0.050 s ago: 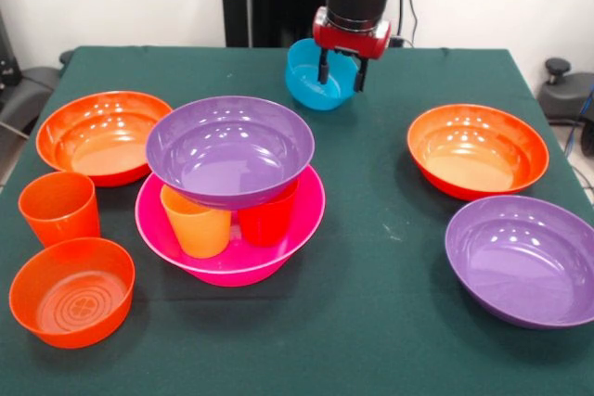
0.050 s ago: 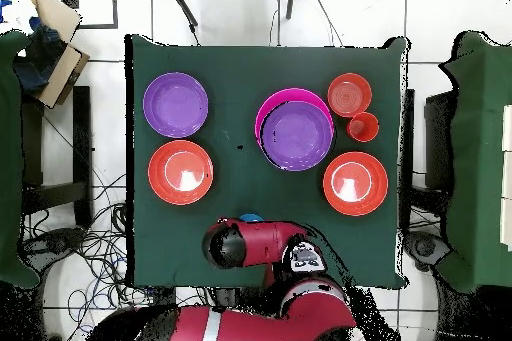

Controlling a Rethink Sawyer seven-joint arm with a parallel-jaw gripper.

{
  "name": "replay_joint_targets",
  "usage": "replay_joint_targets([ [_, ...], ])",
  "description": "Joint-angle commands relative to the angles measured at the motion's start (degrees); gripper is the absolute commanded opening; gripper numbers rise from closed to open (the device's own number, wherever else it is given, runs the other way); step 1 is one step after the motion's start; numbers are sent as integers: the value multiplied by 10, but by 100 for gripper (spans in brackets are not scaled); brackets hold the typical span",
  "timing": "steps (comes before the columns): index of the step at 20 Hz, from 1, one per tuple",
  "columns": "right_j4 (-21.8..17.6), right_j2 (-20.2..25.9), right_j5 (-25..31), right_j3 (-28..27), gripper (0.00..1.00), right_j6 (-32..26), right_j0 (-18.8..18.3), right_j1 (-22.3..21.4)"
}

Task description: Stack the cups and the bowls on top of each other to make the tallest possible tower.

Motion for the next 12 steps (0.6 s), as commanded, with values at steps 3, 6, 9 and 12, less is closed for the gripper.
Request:
replay_joint_targets([
  [3, -34, 75, 8, -20, 100, -9, -21, 26],
  [6, -36, 82, 16, -15, 100, -10, -26, 21],
  [9, -31, 81, 27, -11, 100, -7, -21, 13],
  [12, -29, 79, 45, -15, 100, -12, -18, 4],
])
